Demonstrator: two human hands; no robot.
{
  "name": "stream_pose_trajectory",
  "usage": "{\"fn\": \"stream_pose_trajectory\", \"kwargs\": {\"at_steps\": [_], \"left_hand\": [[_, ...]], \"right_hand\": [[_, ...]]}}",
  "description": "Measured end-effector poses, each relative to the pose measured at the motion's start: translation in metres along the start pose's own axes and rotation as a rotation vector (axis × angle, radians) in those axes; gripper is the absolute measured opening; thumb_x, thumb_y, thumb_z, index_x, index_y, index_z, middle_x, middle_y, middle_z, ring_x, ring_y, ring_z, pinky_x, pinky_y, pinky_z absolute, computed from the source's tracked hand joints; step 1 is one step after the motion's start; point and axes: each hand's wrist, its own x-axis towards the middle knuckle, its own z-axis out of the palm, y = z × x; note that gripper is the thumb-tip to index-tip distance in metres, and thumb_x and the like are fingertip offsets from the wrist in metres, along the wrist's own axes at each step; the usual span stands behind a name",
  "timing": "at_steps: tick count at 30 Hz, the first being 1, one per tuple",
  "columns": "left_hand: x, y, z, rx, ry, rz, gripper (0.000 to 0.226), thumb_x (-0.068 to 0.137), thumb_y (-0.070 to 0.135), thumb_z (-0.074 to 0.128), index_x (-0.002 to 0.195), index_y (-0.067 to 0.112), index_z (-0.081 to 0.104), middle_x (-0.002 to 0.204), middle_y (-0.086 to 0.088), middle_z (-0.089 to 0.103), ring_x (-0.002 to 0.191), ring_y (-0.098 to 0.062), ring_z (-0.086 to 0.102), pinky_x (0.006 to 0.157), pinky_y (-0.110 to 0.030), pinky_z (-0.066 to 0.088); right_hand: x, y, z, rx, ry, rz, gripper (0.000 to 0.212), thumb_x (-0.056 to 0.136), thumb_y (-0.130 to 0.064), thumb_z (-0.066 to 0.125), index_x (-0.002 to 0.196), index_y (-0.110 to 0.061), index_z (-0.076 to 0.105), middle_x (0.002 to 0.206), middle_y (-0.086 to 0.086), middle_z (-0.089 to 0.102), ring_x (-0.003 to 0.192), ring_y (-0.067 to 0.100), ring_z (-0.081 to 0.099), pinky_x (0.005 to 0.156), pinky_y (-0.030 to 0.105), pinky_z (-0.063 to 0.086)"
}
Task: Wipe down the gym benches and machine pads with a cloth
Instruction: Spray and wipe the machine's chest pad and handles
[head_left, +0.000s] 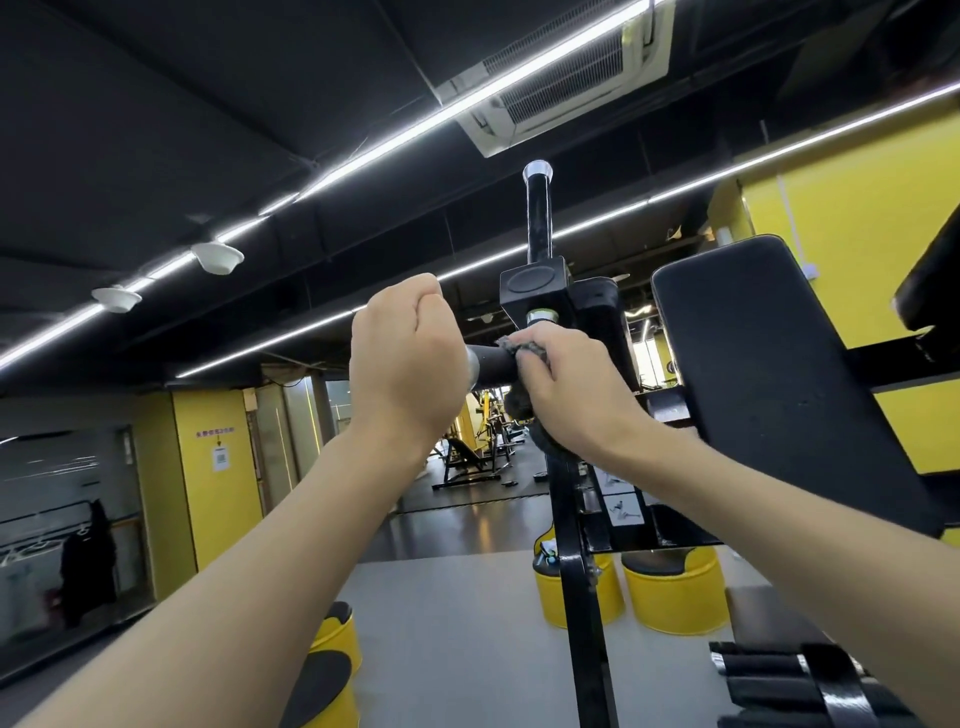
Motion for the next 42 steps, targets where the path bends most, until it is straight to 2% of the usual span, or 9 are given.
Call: {"fn": "stream_pose_trajectory", "kwargs": {"at_steps": [3,9,15,21,24,27,33,37,42], "left_hand": [[-0.001,0.002,-0.002,0.013,0.003,-0.002,0.024,0.076,0.013,0.031,0.056,0.001,0.035,0.052,-0.004,0.034,0.056,-0.021,0.035,0.054,-0.048,0.031],[0.000,0.002,-0.004,0.018,-0.028,-0.027,0.022,0.076,0.015,0.031,0.054,0.013,0.032,0.051,0.001,0.032,0.054,-0.016,0.033,0.053,-0.040,0.029],[0.000,0.004,-0.005,-0.024,-0.049,-0.021,0.017,0.068,0.016,0.032,0.054,0.005,0.030,0.050,-0.004,0.029,0.055,-0.028,0.032,0.049,-0.052,0.033],[-0.001,0.002,-0.005,0.018,-0.006,-0.019,0.024,0.077,0.013,0.032,0.056,0.002,0.033,0.050,-0.001,0.032,0.053,-0.020,0.033,0.051,-0.049,0.032],[-0.002,0.003,-0.005,0.035,-0.016,-0.025,0.023,0.077,0.014,0.032,0.055,0.009,0.034,0.049,0.001,0.031,0.053,-0.017,0.032,0.051,-0.046,0.031],[-0.002,0.004,-0.005,0.020,-0.023,-0.026,0.022,0.075,0.015,0.032,0.054,0.010,0.033,0.049,0.001,0.030,0.052,-0.018,0.031,0.050,-0.047,0.030],[0.000,-0.001,-0.004,0.015,-0.002,0.015,0.023,0.076,0.012,0.032,0.054,0.008,0.032,0.049,-0.001,0.031,0.053,-0.018,0.031,0.052,-0.050,0.030],[0.000,-0.004,-0.004,0.010,-0.009,0.027,0.024,0.077,0.012,0.033,0.054,0.006,0.034,0.048,0.000,0.031,0.051,-0.018,0.032,0.051,-0.051,0.032],[0.002,-0.008,-0.004,-0.003,0.002,0.036,0.023,0.075,0.013,0.033,0.055,0.002,0.033,0.048,-0.002,0.030,0.053,-0.025,0.033,0.050,-0.051,0.032]], "right_hand": [[-0.004,-0.002,-0.010,0.098,-0.016,-0.102,0.023,0.100,-0.013,0.049,0.115,-0.014,0.066,0.090,-0.001,0.068,0.075,0.006,0.065,0.067,0.017,0.054],[0.012,0.008,0.004,-0.123,-0.018,0.113,0.025,0.101,-0.017,0.045,0.115,-0.013,0.065,0.089,0.004,0.065,0.070,0.013,0.059,0.056,0.021,0.044],[-0.014,-0.039,-0.008,0.030,0.022,-0.046,0.029,0.098,-0.015,0.046,0.117,-0.017,0.069,0.103,0.001,0.070,0.093,0.016,0.065,0.083,0.033,0.055],[-0.004,-0.033,-0.022,0.046,0.012,-0.080,0.026,0.100,-0.013,0.048,0.113,-0.018,0.070,0.094,-0.012,0.066,0.075,-0.005,0.059,0.066,0.008,0.047],[0.010,-0.010,-0.006,-0.157,-0.042,0.102,0.026,0.101,-0.015,0.044,0.112,-0.014,0.068,0.084,0.000,0.064,0.065,0.010,0.059,0.055,0.023,0.049],[0.001,-0.023,-0.001,-0.111,-0.011,0.102,0.028,0.099,-0.015,0.045,0.114,-0.015,0.068,0.095,0.006,0.068,0.081,0.020,0.064,0.072,0.036,0.056],[-0.007,-0.031,-0.030,0.156,-0.076,-0.121,0.023,0.098,-0.014,0.053,0.111,-0.020,0.071,0.091,-0.011,0.069,0.083,-0.001,0.064,0.071,0.014,0.050],[0.056,0.022,-0.021,-0.215,0.026,-0.064,0.025,0.100,-0.014,0.050,0.116,-0.015,0.069,0.088,-0.003,0.066,0.064,0.001,0.056,0.062,0.013,0.043],[0.100,0.046,0.000,-0.859,-0.291,-0.276,0.028,0.090,0.000,0.057,0.113,-0.015,0.065,0.096,0.004,0.045,0.073,0.023,0.052,0.062,0.033,0.043]]}}
